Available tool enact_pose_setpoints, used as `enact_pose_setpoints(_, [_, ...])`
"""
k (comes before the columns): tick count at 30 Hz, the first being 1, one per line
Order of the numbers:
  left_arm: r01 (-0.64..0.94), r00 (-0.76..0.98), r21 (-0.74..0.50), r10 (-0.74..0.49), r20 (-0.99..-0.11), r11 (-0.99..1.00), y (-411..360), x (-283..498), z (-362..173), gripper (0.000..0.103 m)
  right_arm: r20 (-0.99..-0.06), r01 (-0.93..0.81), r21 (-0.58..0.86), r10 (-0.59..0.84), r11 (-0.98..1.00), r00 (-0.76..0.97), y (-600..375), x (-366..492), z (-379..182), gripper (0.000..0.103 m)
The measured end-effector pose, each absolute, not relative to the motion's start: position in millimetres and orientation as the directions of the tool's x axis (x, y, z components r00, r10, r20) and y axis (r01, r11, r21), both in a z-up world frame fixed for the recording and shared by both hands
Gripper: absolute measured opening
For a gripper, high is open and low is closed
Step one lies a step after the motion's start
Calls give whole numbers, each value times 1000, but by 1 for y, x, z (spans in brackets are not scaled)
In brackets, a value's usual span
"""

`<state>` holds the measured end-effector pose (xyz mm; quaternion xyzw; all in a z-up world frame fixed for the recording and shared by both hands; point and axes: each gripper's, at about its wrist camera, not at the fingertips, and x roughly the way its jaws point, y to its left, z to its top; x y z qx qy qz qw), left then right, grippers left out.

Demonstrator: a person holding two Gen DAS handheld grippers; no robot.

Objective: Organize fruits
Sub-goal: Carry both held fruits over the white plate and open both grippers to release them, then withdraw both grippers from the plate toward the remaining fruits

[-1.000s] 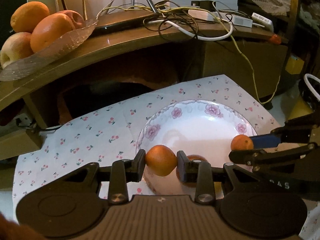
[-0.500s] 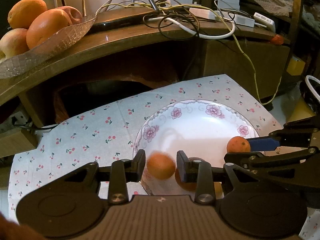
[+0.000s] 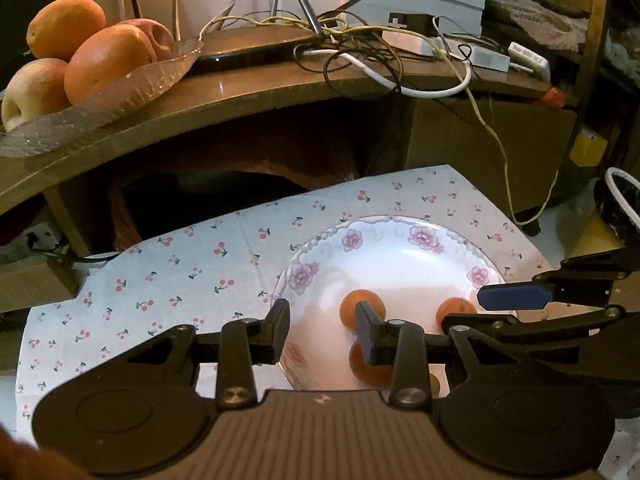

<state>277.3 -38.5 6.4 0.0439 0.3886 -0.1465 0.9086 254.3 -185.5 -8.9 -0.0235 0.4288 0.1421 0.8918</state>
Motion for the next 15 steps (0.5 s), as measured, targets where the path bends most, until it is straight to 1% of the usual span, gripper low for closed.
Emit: enact_pose_setpoints(15, [293,680,-34,-233,-696,955,-34,261,21,42,-749,-261,80,231,962,621,-189,246,0,36])
